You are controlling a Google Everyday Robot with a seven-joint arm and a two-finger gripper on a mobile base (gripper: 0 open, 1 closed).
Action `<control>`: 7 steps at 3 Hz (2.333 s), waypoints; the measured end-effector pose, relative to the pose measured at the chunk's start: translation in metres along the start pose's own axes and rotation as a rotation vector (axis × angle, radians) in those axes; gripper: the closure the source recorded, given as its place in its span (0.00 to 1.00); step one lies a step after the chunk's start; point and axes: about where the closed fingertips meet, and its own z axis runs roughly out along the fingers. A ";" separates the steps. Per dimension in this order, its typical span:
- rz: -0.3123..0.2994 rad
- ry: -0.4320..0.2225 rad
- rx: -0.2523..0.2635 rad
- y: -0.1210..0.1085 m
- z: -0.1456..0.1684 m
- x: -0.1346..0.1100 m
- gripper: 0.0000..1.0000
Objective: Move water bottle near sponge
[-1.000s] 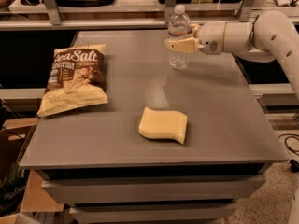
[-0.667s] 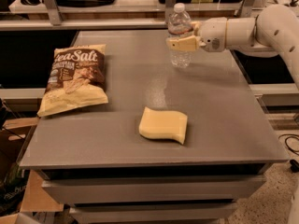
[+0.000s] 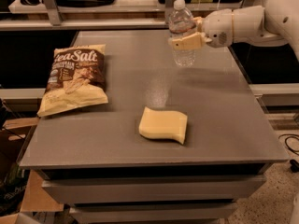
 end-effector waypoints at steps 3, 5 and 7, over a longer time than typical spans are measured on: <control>0.017 -0.060 -0.133 0.031 -0.006 -0.009 1.00; -0.026 -0.117 -0.214 0.080 0.013 -0.015 1.00; -0.038 -0.171 -0.294 0.136 0.020 -0.020 1.00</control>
Offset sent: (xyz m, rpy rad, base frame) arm -0.0194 0.0006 0.0053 0.0413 0.0252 0.0784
